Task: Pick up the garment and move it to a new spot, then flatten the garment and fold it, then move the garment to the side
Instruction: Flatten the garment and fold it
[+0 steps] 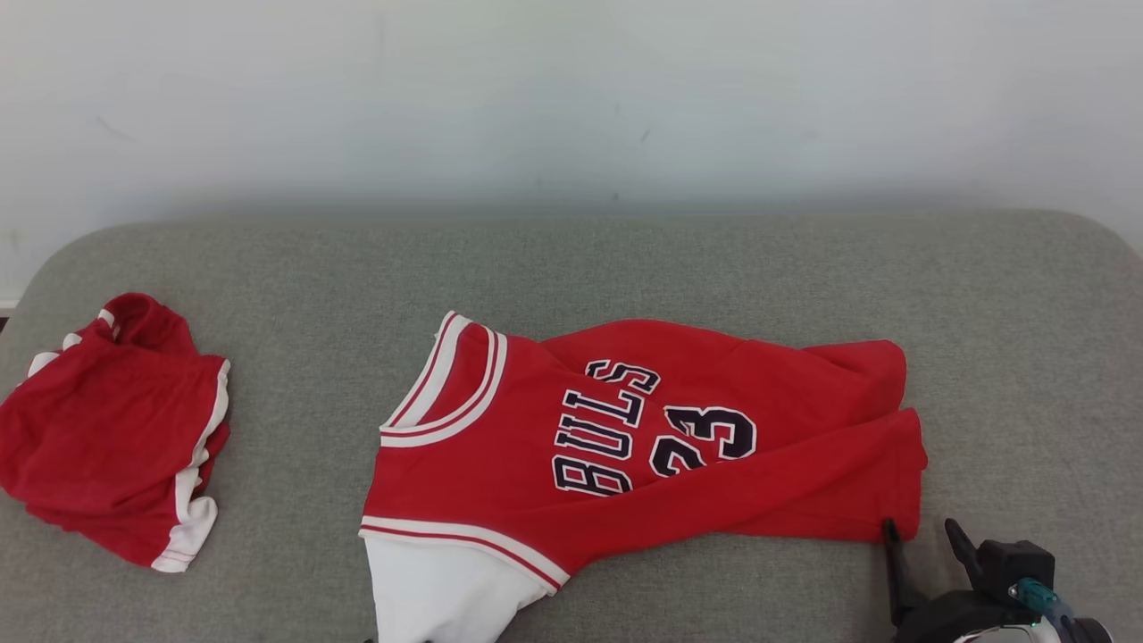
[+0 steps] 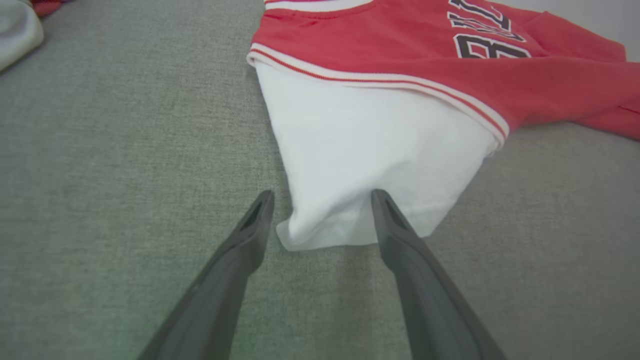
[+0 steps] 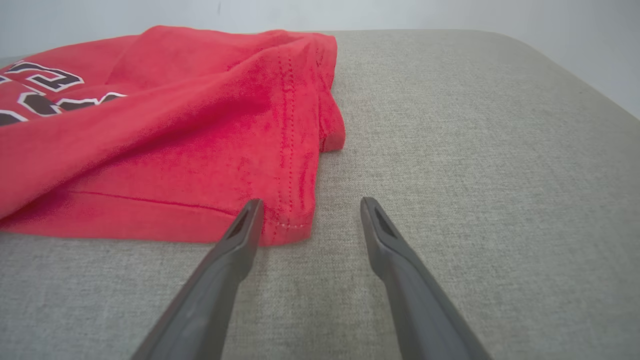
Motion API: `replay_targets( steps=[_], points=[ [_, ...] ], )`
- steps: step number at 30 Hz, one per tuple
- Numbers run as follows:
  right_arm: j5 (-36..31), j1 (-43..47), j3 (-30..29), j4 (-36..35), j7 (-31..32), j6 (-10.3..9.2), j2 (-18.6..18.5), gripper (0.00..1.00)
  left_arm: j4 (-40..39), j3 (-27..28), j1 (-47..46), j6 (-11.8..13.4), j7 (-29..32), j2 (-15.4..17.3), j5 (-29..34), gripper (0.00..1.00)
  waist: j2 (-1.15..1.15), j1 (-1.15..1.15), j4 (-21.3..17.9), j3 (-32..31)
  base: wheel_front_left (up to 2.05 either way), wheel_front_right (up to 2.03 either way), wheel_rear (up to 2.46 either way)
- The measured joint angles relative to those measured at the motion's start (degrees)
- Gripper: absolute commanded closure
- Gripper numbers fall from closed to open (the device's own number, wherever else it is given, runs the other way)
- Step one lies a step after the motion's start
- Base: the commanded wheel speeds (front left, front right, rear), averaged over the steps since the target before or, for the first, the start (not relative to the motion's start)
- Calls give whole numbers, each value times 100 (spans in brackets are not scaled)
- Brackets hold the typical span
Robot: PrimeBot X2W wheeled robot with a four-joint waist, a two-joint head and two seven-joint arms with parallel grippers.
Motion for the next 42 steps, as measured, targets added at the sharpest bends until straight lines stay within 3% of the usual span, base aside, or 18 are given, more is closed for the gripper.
replay_targets(
  steps=[9,10,12,19,27,32,38,42],
  points=[
    [3,-338,54,445,0,0,35,0,336,-256,-334,0,0,-14,-283,0,0,0,76,139,0,0,0],
    [20,-432,115,593,-9,0,79,100,468,-332,-427,0,-5,-20,-412,56,0,0,89,166,0,0,0],
    [45,-506,152,657,-15,0,105,100,564,-423,-485,1,-5,-15,-515,100,0,0,106,186,0,0,0],
    [99,-358,193,360,-13,0,96,100,515,-525,-497,0,-3,42,-622,100,0,0,108,73,0,0,0],
    [363,605,188,-822,-13,0,49,100,-714,-12,195,-1,0,98,-641,100,0,0,77,-166,0,0,0],
    [609,1113,503,-1588,-12,0,5,100,-1451,49,410,0,1,144,-641,100,0,-1,1,-239,0,0,0],
    [1028,1076,794,-2346,25,0,-268,100,-2167,-26,-80,0,0,531,-806,100,0,-1,-155,-274,0,0,0],
    [1268,606,983,-2795,338,0,-472,100,-2368,-381,-1029,0,2,1090,-1070,100,0,-1,-254,-271,0,0,0]
  ],
)
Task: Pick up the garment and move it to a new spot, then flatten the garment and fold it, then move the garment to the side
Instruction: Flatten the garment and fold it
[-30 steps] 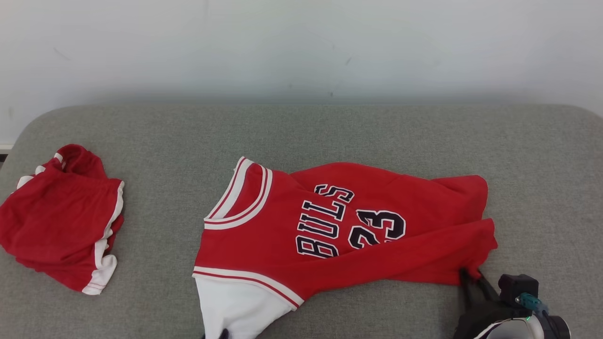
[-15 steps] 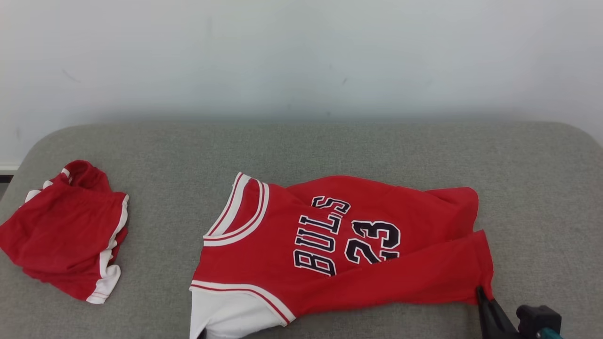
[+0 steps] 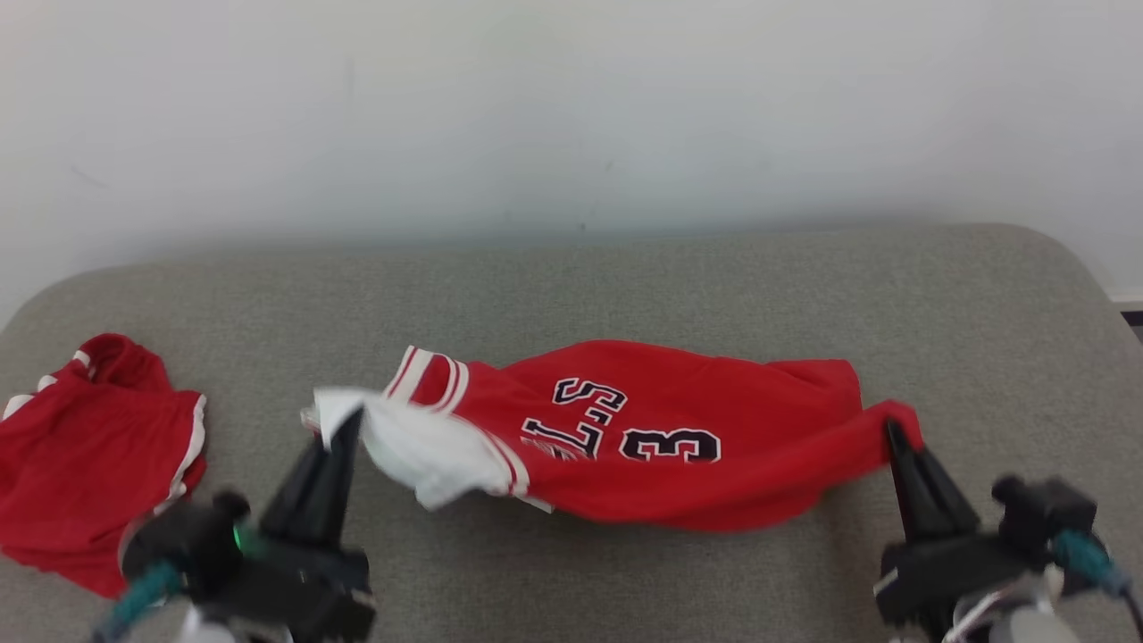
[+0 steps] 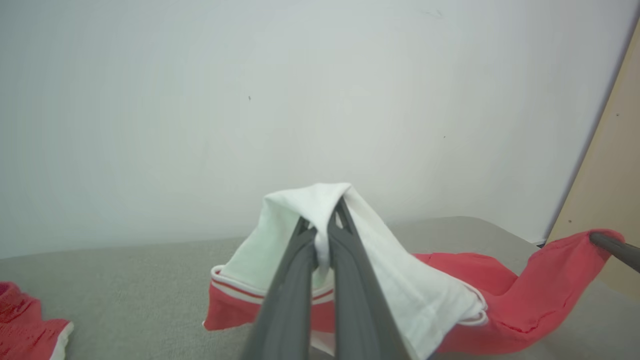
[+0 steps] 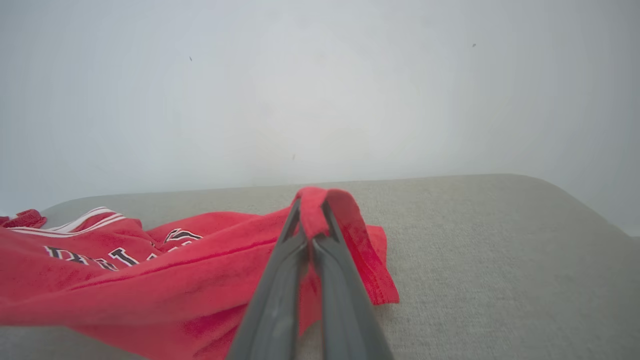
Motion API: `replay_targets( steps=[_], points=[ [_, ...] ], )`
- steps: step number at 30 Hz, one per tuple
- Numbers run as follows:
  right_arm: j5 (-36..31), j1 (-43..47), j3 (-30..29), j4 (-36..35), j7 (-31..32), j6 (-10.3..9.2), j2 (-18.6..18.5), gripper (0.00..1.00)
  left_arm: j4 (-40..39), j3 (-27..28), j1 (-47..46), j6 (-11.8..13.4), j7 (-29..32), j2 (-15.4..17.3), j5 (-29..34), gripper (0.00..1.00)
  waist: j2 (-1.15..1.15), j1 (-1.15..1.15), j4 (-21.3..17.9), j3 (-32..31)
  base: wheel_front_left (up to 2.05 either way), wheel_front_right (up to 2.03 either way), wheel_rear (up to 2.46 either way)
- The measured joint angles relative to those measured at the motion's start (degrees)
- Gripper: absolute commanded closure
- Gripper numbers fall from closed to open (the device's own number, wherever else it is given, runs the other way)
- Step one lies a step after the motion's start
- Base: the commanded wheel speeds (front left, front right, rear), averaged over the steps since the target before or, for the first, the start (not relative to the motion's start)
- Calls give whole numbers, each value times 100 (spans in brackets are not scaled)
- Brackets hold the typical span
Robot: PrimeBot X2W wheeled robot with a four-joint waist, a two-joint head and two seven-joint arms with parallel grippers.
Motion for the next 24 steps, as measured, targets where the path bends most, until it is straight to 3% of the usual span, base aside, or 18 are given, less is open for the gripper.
replay_targets(
  steps=[4,10,13,18,24],
  points=[
    [286,-814,67,-185,410,0,-252,100,52,-379,-1291,0,276,635,-353,100,0,0,-107,82,0,0,0],
    [812,-2797,67,126,1216,-1,-249,100,538,-977,-3617,-2,922,1389,-1125,100,0,1,-239,499,0,0,0],
    [979,-3917,35,530,1550,0,-207,100,931,-1042,-4875,-1,1122,1589,-1553,100,0,1,-294,816,0,0,0],
    [1334,-5666,-486,1457,1961,-1,105,100,1645,-1406,-6699,-3,1391,1792,-1748,100,1,3,-386,1414,0,0,0],
    [1234,-7479,-1027,2393,2072,0,454,100,2485,-1657,-8743,-3,1429,1767,-1905,100,1,3,-496,2120,0,0,0]
  ],
)
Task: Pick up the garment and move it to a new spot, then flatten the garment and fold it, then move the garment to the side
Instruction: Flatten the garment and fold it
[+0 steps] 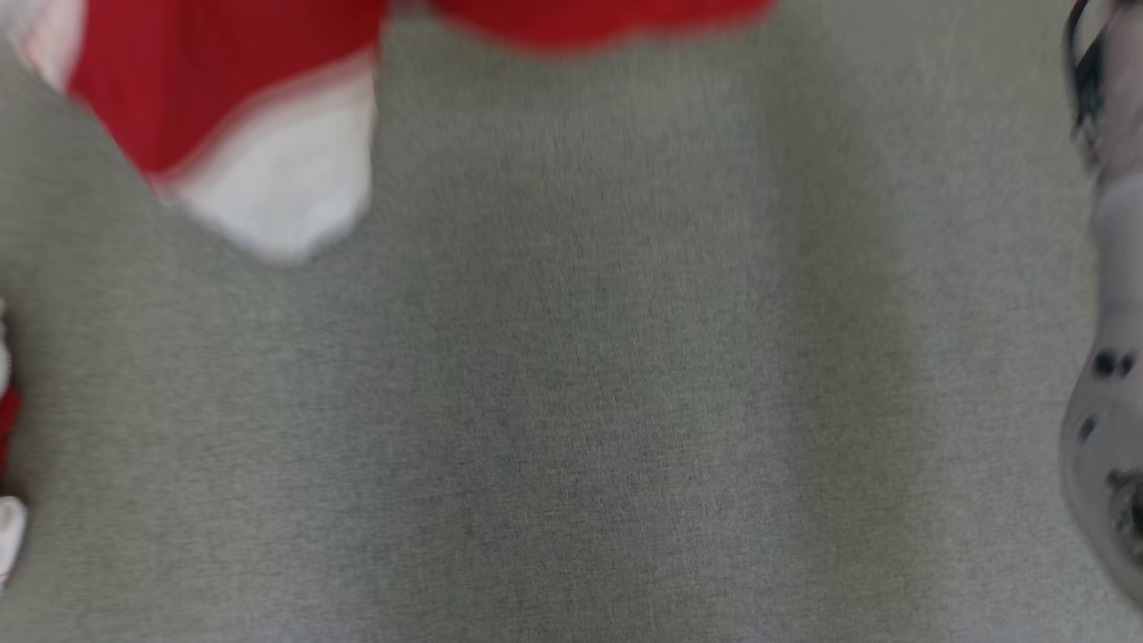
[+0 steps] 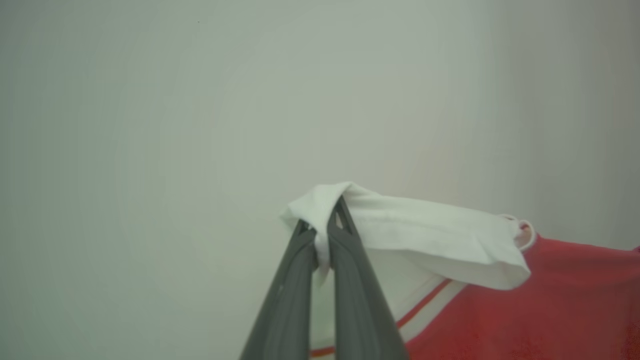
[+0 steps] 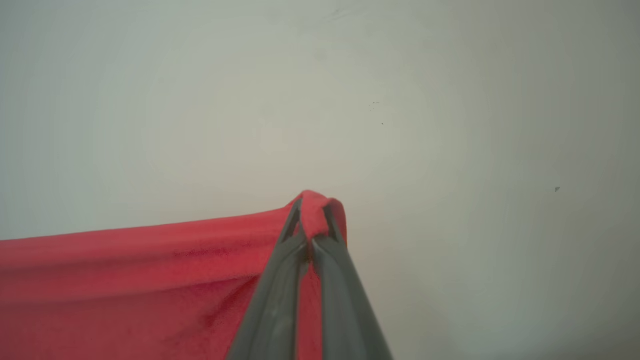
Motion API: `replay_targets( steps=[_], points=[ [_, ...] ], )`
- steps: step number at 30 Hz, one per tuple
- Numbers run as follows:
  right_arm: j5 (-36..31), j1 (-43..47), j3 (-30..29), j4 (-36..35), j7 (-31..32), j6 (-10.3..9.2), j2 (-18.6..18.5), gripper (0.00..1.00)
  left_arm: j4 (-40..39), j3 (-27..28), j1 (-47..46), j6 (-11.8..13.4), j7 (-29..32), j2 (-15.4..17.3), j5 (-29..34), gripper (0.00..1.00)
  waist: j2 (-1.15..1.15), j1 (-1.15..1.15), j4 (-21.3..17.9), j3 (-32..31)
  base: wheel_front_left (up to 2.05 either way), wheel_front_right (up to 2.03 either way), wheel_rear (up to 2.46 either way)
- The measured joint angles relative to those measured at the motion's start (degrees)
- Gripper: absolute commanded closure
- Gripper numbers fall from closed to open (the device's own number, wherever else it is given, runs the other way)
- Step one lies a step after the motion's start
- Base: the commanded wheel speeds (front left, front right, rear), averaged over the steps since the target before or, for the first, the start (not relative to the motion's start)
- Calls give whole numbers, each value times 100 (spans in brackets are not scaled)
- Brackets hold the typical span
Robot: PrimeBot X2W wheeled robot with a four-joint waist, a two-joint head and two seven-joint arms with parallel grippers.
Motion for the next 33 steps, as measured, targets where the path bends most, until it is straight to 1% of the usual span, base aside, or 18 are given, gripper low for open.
replay_targets(
  steps=[3,4,10,15,20,24,27,31,32,33],
  points=[
    [-243,-671,-155,321,-103,0,45,100,335,-281,-696,0,-69,-87,-1,100,0,0,-43,327,0,0,0],
    [-243,-671,-155,321,-103,0,45,100,335,-281,-696,0,-69,-87,-1,100,0,0,-43,327,0,0,0],
    [-670,-1301,-314,779,-363,0,91,100,869,-754,-1333,0,-344,-124,-157,100,1,0,-108,870,0,0,0],
    [-755,-1384,-315,939,-491,0,111,100,1081,-1087,-1483,0,-583,-135,-466,100,1,-1,-145,1180,0,0,0],
    [-743,-1368,-218,1072,-539,0,3,100,1103,-1396,-1458,0,-801,-130,-818,100,1,-1,-133,1326,0,0,0],
    [-605,-1078,1,1005,-586,0,-1,100,824,-1545,-1199,1,-1006,-91,-1193,100,0,-2,-129,1258,0,0,0],
    [-401,-726,270,812,-601,0,-49,100,446,-1639,-801,1,-1155,76,-1422,100,-1,-2,-136,1161,0,0,0],
    [32,43,591,398,-637,0,-160,100,-38,-1544,2,1,-1324,355,-1797,100,0,-3,-137,982,0,0,0],
    [247,510,745,127,-633,0,-209,100,-305,-1393,487,12,-1380,481,-1952,100,-1,-3,-138,870,0,0,0],
    [359,778,836,-21,-625,0,-238,100,-476,-1311,764,60,-1390,555,-1995,100,-1,-3,-139,807,0,0,0]
  ],
)
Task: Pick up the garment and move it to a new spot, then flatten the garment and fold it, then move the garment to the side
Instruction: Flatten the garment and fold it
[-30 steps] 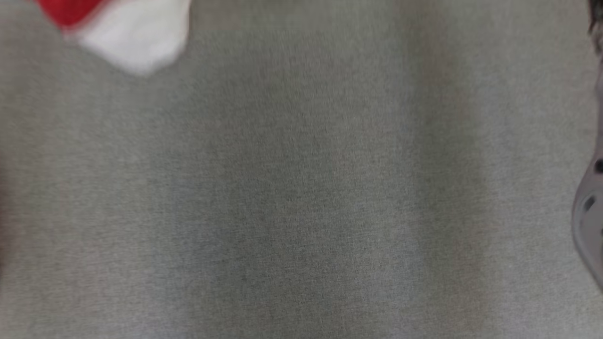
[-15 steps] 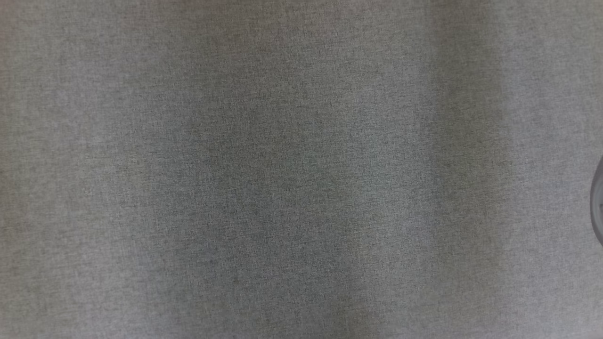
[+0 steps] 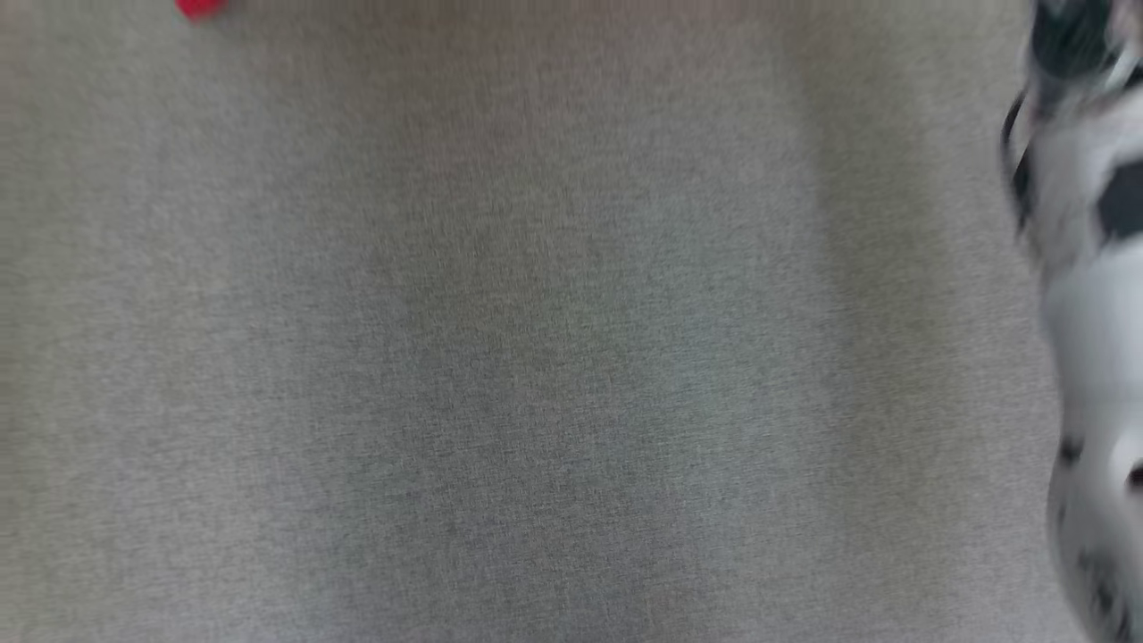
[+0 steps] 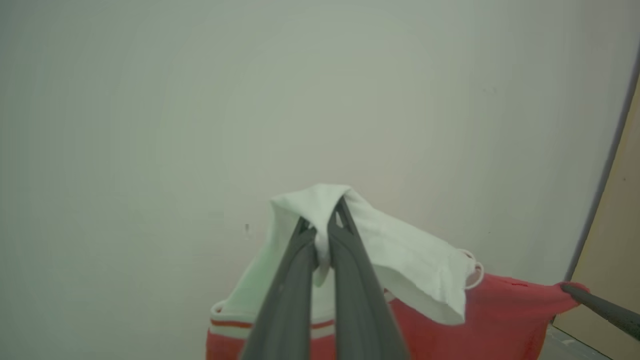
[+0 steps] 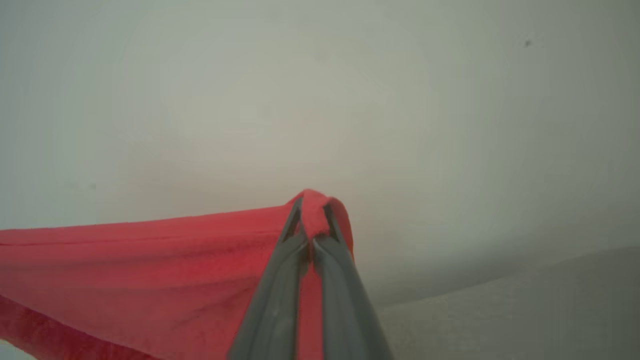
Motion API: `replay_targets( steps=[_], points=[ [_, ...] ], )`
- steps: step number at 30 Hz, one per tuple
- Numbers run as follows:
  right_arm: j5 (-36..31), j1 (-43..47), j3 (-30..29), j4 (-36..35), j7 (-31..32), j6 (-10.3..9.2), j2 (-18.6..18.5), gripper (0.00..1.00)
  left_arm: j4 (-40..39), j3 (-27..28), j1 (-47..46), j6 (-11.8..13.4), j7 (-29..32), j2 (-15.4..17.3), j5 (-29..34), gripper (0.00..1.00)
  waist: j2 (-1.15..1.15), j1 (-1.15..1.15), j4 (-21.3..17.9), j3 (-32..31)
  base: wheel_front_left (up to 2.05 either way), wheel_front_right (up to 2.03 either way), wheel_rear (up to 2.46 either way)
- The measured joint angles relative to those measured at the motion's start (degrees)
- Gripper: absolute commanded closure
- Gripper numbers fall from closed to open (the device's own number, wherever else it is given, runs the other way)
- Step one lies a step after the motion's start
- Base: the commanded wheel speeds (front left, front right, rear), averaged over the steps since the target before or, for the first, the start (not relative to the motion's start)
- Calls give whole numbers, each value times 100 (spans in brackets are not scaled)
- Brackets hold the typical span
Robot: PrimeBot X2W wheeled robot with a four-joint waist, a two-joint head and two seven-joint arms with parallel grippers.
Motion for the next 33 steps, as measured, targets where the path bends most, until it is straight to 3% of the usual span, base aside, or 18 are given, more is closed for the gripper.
replay_targets(
  steps=[3,8,12,15,22,33],
  points=[
    [288,843,244,-471,58,0,-151,100,-634,230,917,200,-24,183,-125,100,-1,0,4,-193,0,0,0],
    [703,2252,299,-1234,68,0,-413,100,-1841,1112,2746,687,-40,218,-98,100,-1,-1,49,-502,0,0,0],
    [896,3405,278,-1691,14,0,-419,100,-2638,1809,4350,1032,-40,-44,348,100,-1,-1,111,-721,0,0,0],
    [972,4167,244,-1879,-19,0,-348,100,-2962,2202,5530,1115,-40,-389,592,100,-1,-1,149,-898,0,0,0],
    [976,5603,105,-1949,-109,0,-296,100,-3026,2975,7787,1006,-40,-1447,826,100,-2,-2,229,-1383,0,0,0],
    [858,7138,-177,-1863,-382,1,-254,100,-2397,3106,9920,700,-40,-2549,1315,100,-2,-1,363,-2220,0,0,0]
  ],
)
